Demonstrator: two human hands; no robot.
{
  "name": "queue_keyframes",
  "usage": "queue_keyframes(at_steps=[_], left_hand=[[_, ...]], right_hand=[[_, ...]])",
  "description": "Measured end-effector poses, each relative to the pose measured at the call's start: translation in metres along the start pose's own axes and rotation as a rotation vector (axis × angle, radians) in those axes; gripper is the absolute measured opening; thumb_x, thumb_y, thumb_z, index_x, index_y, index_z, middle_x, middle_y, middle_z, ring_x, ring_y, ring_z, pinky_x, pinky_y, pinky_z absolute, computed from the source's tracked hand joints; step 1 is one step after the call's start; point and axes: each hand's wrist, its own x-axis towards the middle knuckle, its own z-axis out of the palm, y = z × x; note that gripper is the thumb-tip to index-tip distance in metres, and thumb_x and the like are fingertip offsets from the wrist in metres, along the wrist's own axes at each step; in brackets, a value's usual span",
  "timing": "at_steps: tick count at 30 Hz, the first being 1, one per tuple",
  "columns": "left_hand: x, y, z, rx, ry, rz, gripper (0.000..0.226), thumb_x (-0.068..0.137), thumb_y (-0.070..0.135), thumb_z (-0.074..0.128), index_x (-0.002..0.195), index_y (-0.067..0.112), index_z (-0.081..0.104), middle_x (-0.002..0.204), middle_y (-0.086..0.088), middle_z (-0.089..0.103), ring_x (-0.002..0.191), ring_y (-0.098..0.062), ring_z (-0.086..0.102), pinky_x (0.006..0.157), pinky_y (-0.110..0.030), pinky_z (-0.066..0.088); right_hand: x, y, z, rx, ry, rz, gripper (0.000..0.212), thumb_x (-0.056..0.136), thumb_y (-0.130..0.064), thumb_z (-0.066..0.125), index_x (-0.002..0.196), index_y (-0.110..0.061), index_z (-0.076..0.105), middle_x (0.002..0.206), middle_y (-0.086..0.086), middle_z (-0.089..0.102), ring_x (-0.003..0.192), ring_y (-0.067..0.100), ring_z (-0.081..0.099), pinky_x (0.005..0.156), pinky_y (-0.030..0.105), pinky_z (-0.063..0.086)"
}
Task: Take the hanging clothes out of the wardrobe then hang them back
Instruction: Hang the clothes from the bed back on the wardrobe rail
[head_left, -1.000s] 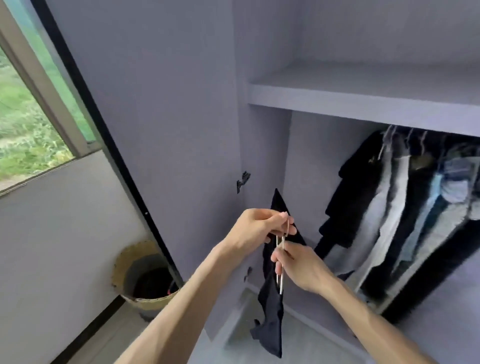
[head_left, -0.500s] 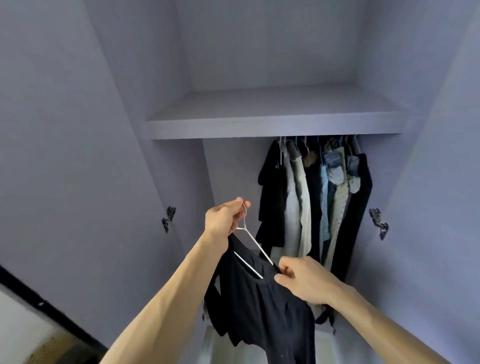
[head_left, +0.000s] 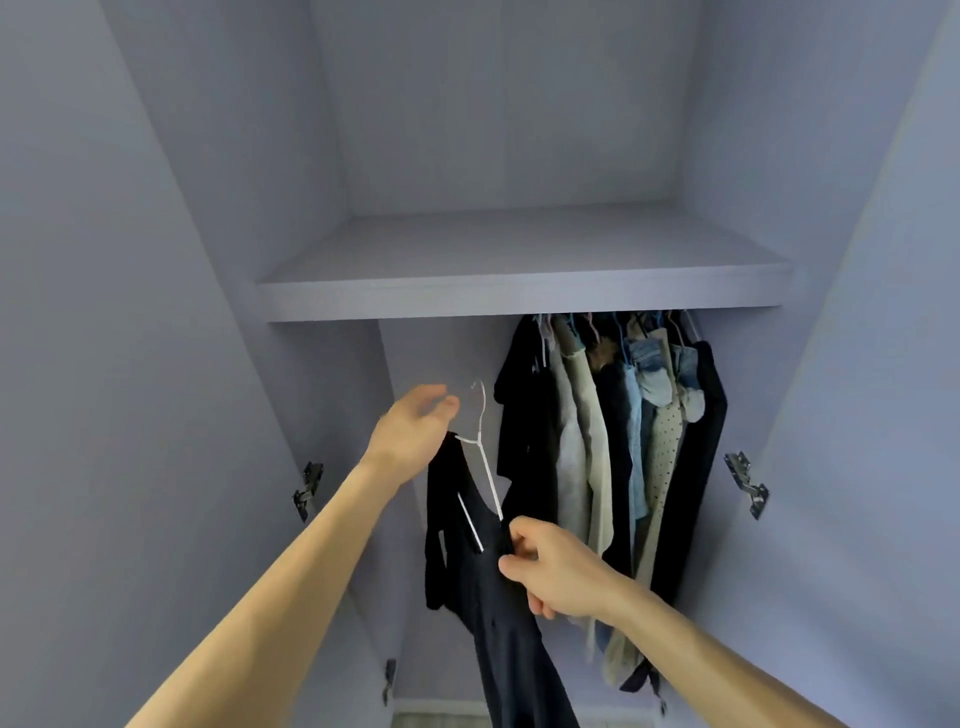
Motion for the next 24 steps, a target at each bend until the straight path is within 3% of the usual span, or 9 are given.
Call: queue_keyframes(at_steps=[3,6,11,14,19,21,24], left_hand=[[0.026,-0.004,-0.017,0.389,0.097,0.148,0.064,0.099,0.052,0.045,0.155,0.031,0.024,0.165,-0.002,0.015,0.151,-0.025,0.010,0.122,-0.045,0.018],[0.055,-0.004,-0.033,0.692,0.200,0.266,0.073,0.099,0.056,0.039,0.158,0.037,0.000,0.165,-0.001,-0.017,0.152,-0.025,-0.010,0.123,-0.053,0.002],[0.110,0.005,-0.049,0.951,0.309,0.394,0.072,0.100,0.060,0.029,0.153,0.044,-0.017,0.161,0.003,-0.030,0.151,-0.022,-0.020,0.121,-0.054,-0.008],[0.149,0.014,-0.048,0.985,0.356,0.403,0.066,0.100,0.061,0.022,0.152,0.046,-0.016,0.163,0.004,-0.024,0.152,-0.021,-0.016,0.121,-0.054,-0.007],[0.187,-0.001,-0.022,0.847,0.611,0.512,0.066,0.098,0.064,0.031,0.156,0.042,0.012,0.165,-0.003,0.013,0.154,-0.025,-0.001,0.122,-0.055,0.001],[0.197,-0.007,-0.018,0.827,0.704,0.551,0.065,0.095,0.065,0.035,0.154,0.038,0.026,0.158,-0.006,0.031,0.151,-0.027,0.014,0.121,-0.057,0.005],[0.210,-0.012,-0.022,0.848,0.807,0.631,0.063,0.093,0.065,0.040,0.146,0.032,0.044,0.143,-0.007,0.048,0.139,-0.030,0.037,0.117,-0.062,0.014]], right_hand=[[0.030,-0.004,-0.004,0.086,0.014,0.013,0.012,0.100,-0.021,0.050,0.098,-0.010,0.054,0.070,0.009,0.061,0.050,0.012,0.056,0.052,0.023,0.046],[0.063,-0.003,-0.011,0.145,0.018,0.018,0.009,0.101,-0.019,0.050,0.099,-0.012,0.056,0.068,0.004,0.060,0.051,0.014,0.053,0.051,0.023,0.045],[0.119,-0.002,-0.036,0.266,0.078,0.034,0.007,0.101,-0.017,0.052,0.095,-0.016,0.054,0.063,-0.001,0.056,0.046,0.010,0.049,0.050,0.023,0.043],[0.150,-0.004,-0.052,0.343,0.150,0.024,0.006,0.101,-0.014,0.052,0.095,-0.015,0.052,0.066,0.000,0.053,0.047,0.009,0.050,0.049,0.023,0.042],[0.198,0.002,-0.087,0.360,0.282,-0.028,0.017,0.102,-0.013,0.049,0.086,-0.014,0.045,0.065,-0.002,0.046,0.046,0.010,0.047,0.045,0.022,0.038],[0.219,0.005,-0.102,0.342,0.346,-0.045,0.020,0.103,-0.014,0.049,0.084,-0.016,0.042,0.067,-0.003,0.045,0.049,0.011,0.045,0.044,0.020,0.037],[0.249,0.014,-0.123,0.323,0.427,-0.046,0.008,0.103,-0.018,0.048,0.099,-0.021,0.042,0.073,-0.009,0.046,0.049,0.007,0.046,0.045,0.017,0.038]])
